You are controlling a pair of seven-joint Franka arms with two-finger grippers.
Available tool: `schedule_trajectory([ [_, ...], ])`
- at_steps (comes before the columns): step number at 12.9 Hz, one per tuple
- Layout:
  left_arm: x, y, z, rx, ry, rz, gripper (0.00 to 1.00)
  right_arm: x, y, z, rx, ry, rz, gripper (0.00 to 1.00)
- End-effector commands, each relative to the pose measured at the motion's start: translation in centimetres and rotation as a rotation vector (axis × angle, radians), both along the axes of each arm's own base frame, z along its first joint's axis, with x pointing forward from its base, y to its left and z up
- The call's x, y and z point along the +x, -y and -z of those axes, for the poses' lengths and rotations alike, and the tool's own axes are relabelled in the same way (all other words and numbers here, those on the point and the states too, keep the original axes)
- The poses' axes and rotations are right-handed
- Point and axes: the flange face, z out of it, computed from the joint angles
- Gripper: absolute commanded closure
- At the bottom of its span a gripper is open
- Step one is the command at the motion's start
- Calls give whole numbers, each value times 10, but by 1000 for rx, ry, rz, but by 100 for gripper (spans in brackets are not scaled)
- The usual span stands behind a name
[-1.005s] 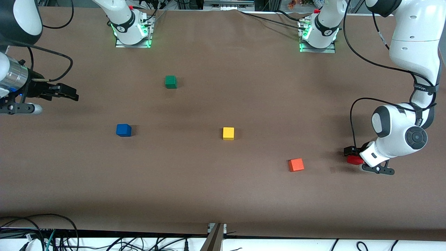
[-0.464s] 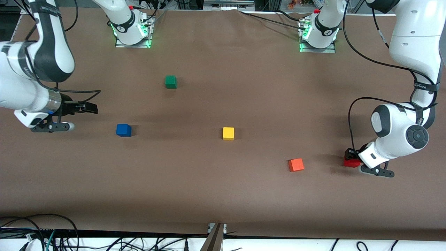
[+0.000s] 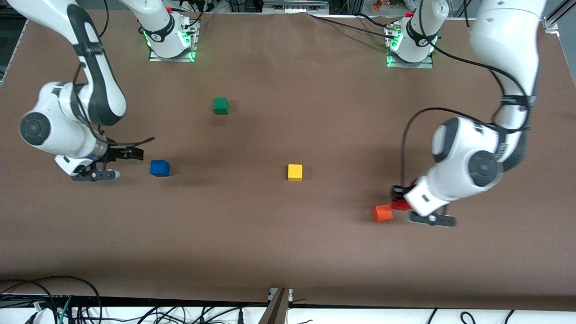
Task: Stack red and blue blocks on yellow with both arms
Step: 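Carry the red cube onto the yellow cube while the right gripper lifts blue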
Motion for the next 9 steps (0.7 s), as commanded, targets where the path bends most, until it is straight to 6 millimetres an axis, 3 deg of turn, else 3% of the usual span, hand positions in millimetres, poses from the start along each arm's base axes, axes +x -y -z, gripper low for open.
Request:
schedule_trajectory([
  [1, -38, 110, -3, 35, -10, -17, 100, 4, -7, 36, -4, 14, -9, 0],
  [3, -62, 160, 6, 34, -15, 26, 100, 6, -16, 53, -10, 26, -5, 0],
  [5, -78, 207, 11, 26, -13, 10, 100, 6, -26, 53, -12, 28, -4, 0],
  [9, -99, 273, 39, 23, -11, -39, 100, 10, -28, 48, -7, 39, 4, 0],
])
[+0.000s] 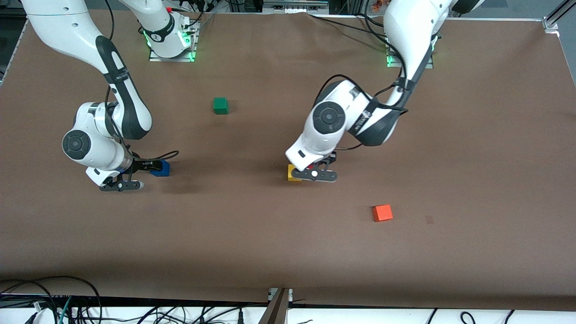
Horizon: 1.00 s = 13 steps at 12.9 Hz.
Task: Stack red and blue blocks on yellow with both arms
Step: 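Carry the red cube onto the yellow cube while the right gripper lifts blue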
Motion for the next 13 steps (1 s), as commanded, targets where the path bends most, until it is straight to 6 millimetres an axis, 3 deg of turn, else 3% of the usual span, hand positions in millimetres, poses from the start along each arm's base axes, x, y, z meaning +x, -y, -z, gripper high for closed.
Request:
schedule_trajectory([
  [1, 11, 30, 12, 8, 42, -26, 100, 2, -3, -5, 11, 14, 29, 0],
  [4, 3, 46, 25, 14, 41, -4, 100, 4, -17, 10, 8, 41, 33, 0],
  [6, 3, 43, 31, 31, 42, 1, 100, 3, -34, 18, 3, 49, 51, 0],
  [13, 5, 38, 44, 66, 45, 9, 100, 5, -27, 10, 5, 52, 43, 0],
])
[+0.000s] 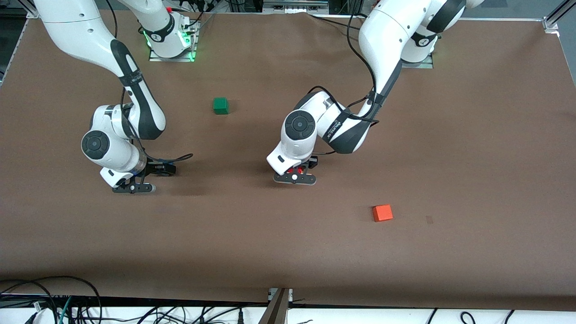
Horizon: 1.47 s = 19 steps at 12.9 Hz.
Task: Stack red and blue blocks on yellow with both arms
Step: 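Lower the red cube onto the yellow cube and open the left gripper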
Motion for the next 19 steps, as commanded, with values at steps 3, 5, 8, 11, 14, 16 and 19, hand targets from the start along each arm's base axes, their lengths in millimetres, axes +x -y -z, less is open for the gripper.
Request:
schedule_trajectory([
  [3, 0, 7, -2, 34, 24, 11, 100, 7, 7, -16, 11, -24, 8, 0],
  [5, -1, 7, 1, 39, 21, -3, 100, 6, 6, -19, 12, -29, 18, 0],
  [8, -6, 10, 6, 44, 13, 1, 100, 2, 3, -19, 9, -60, 72, 0],
  [11, -6, 9, 6, 51, 20, 6, 100, -4, -3, -15, 0, -99, 115, 0],
  [14, -4, 7, 4, 55, 26, 8, 100, -15, -6, -6, 1, -146, 131, 0],
  [16, -5, 8, 4, 56, 27, 9, 100, -15, -6, -6, 2, -146, 153, 0],
  [19, -4, 8, 5, 56, 27, 4, 1, -13, -6, 5, -3, -124, 195, 0],
])
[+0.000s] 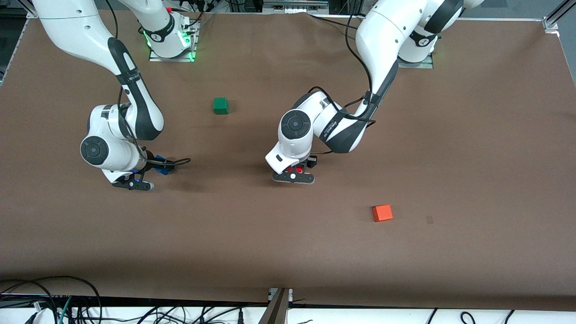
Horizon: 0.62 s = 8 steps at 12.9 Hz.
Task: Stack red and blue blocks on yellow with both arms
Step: 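Lower the red cube onto the yellow cube and open the left gripper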
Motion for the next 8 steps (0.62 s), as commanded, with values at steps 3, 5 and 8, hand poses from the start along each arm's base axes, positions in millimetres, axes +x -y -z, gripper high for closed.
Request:
schedule_trajectory([
  [3, 11, -4, -36, 18, 35, -52, 0, -2, -2, 7, 0, 18, 70, 2],
  [5, 26, -25, -56, 38, 5, -83, 0, 0, -2, 6, -11, 27, 130, 9],
  [8, 69, -86, -124, 33, 9, -173, 0, 0, -3, 1, -13, 18, 143, 84],
])
